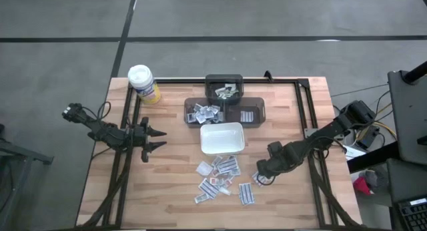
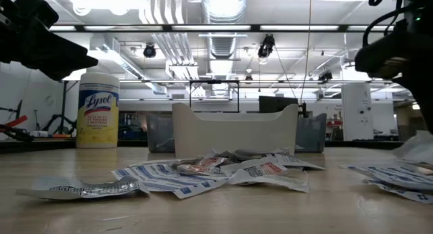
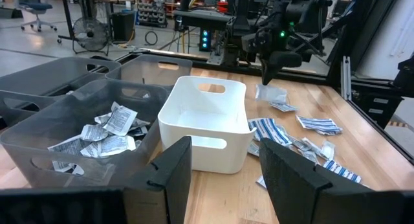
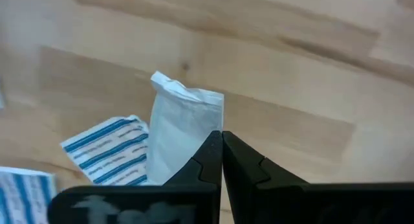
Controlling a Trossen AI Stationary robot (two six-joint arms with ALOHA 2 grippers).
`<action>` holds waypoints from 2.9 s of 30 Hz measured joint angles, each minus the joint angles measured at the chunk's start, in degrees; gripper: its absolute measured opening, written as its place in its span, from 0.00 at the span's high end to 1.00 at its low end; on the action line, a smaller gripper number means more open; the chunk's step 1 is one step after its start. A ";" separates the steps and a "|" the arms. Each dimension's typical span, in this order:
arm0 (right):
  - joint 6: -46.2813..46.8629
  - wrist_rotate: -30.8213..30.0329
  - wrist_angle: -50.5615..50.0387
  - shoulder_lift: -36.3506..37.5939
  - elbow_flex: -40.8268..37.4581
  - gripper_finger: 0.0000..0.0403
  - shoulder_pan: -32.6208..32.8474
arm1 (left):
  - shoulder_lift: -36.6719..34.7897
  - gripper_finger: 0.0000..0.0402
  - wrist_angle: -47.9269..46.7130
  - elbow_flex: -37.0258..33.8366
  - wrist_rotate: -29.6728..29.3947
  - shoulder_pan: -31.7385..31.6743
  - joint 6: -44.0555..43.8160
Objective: Pick & Place First Aid Supplies
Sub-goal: Put the blue bandage into the right black bin
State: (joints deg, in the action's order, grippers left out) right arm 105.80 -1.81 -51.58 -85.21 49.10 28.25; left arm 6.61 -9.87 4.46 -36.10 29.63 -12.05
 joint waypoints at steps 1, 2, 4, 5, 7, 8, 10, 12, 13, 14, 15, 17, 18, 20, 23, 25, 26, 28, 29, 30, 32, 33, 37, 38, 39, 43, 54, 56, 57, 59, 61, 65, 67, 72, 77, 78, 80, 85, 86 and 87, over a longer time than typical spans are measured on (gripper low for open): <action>0.03 0.61 -0.42 0.00 -0.07 0.98 0.00 | 0.00 0.56 0.00 -0.01 0.00 0.01 0.00; 0.04 0.81 -0.61 0.00 -0.14 0.98 0.00 | 0.00 0.56 0.00 0.00 0.00 0.01 0.01; 0.02 1.02 -0.53 0.19 -0.15 0.98 0.00 | 0.00 0.56 0.00 -0.01 0.00 0.00 0.01; 0.02 1.31 -0.52 0.37 -0.15 0.98 0.00 | 0.00 0.56 0.00 -0.01 0.00 0.02 0.01; -0.65 2.41 -0.54 0.50 -0.15 0.98 -0.02 | 0.00 0.56 0.00 0.01 0.00 0.00 0.01; -1.25 3.42 -0.45 0.50 -0.15 0.98 -0.04 | 0.00 0.56 0.00 0.00 0.00 0.02 0.04; -3.52 5.65 0.83 0.78 -0.15 0.98 -0.03 | 0.00 0.56 0.00 -0.01 0.00 0.00 0.06; -5.03 6.41 3.01 1.35 -0.15 0.98 -0.02 | 0.00 0.56 0.00 -0.01 0.00 0.01 0.08; -5.29 6.39 3.73 1.71 -0.15 0.98 -0.02 | 0.00 0.56 0.00 0.00 0.00 0.02 0.08; -5.48 6.37 4.72 2.10 -0.15 0.98 -0.03 | 0.00 0.56 0.00 0.00 0.00 0.01 0.08; -5.53 6.15 5.72 2.64 -0.15 0.98 -0.04 | 0.00 0.56 0.00 0.01 0.00 0.01 0.10; -5.68 4.81 6.81 3.65 -0.15 0.98 -0.04 | 0.04 0.56 0.00 -0.01 0.00 0.00 0.10; -5.75 4.13 7.14 4.14 -0.15 0.98 -0.04 | 0.07 0.56 0.00 -0.01 0.00 0.02 0.12; -5.77 3.03 7.53 5.15 -0.15 0.98 -0.04 | 0.09 0.56 0.00 0.01 0.00 0.01 0.12; -5.77 1.43 7.19 6.57 -0.15 0.98 -0.04 | 0.13 0.56 0.00 -0.01 0.00 0.02 0.12; -5.81 0.27 6.52 7.03 -0.15 0.98 -0.04 | 0.13 0.56 0.00 -0.01 0.00 0.01 0.12; -5.94 -0.13 6.43 7.19 -0.15 0.98 -0.07 | 0.15 0.56 -0.02 -0.01 0.00 0.02 0.12; -5.97 -1.26 6.34 7.28 -0.15 0.98 -0.07 | 0.15 0.56 0.00 -0.01 0.00 0.00 0.10; -5.97 -1.55 6.37 7.35 -0.15 0.98 -0.07 | 0.15 0.56 0.00 -0.01 0.00 0.02 0.10; -5.97 -1.81 6.34 7.46 -0.15 0.98 -0.07 | 0.15 0.56 0.00 -0.01 0.00 0.02 0.11; -5.97 -3.27 6.84 7.71 -0.15 0.98 -0.07 | 0.15 0.56 0.00 -0.01 0.00 0.02 0.10; -5.97 -4.12 7.05 8.06 -0.15 0.98 -0.07 | 0.15 0.56 0.00 -0.01 0.00 0.01 0.10; -5.98 -9.01 8.15 10.06 -0.15 0.98 -0.17 | 0.15 0.56 0.00 -0.01 0.00 0.01 0.09; -6.05 -10.44 8.37 10.80 -0.15 0.98 -0.17 | 0.15 0.56 0.00 -0.01 0.00 0.00 0.08; -6.27 -11.79 8.81 11.58 -0.15 0.98 -0.17 | 0.15 0.56 0.00 0.01 0.00 0.01 0.06; -7.38 -17.11 9.76 15.33 -0.15 0.98 -0.17 | 0.15 0.56 0.02 0.01 0.00 0.01 -0.07; -13.59 -36.16 11.90 25.98 -0.15 0.98 -0.17 | 0.15 0.56 0.03 0.00 0.00 0.00 -0.12; -14.96 -40.00 11.93 27.65 -0.15 0.98 -0.17 | 0.15 0.56 0.05 -0.01 0.00 0.00 -0.14; -15.76 -41.87 11.92 28.47 -0.15 0.98 -0.17 | 0.15 0.56 0.07 0.01 0.00 0.00 -0.14; -17.37 -45.93 12.05 29.93 -0.15 0.98 -0.17 | 0.15 0.56 0.24 -0.01 0.00 0.00 -0.14; -18.92 -49.40 12.11 31.12 -0.15 0.98 -0.17 | 0.15 0.56 0.32 -0.03 0.00 0.01 -0.14; -21.65 -54.48 12.11 32.74 -0.15 0.98 -1.13 | 0.15 0.56 0.42 -0.03 0.00 0.00 -0.16; -22.92 -55.72 12.11 33.04 -0.15 0.98 -2.34 | 0.15 0.56 0.42 -0.03 0.00 0.00 -0.14; -26.16 -56.91 12.38 32.98 -0.15 0.98 -6.50 | 0.15 0.56 0.42 -0.03 0.00 0.00 -0.14; -32.97 -56.90 15.77 32.48 -0.15 0.98 -11.57 | 0.15 0.56 0.42 -0.03 0.00 0.00 -0.14; -34.90 -56.91 16.73 32.34 -0.15 0.98 -12.67 | 0.15 0.56 0.42 -0.03 0.00 0.02 -0.14; -38.72 -56.49 17.89 32.21 -0.16 0.98 -14.80 | 0.15 0.56 0.42 -0.03 -0.01 0.02 -0.14; -48.11 -51.02 20.66 31.55 -0.17 0.98 -20.53 | 0.15 0.56 0.42 -0.03 -0.47 0.02 -0.12; -49.87 -49.41 21.18 31.26 -0.17 0.98 -21.82 | 0.15 0.56 0.42 -0.03 -0.72 0.00 -0.12; -51.30 -47.65 21.18 31.06 -0.17 0.98 -23.08 | 0.15 0.56 0.44 -0.03 -1.05 0.02 -0.12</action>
State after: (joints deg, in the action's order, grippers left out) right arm 54.50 -49.46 -30.40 -54.15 48.93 5.17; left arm 6.76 -9.43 4.43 -37.15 29.65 -12.17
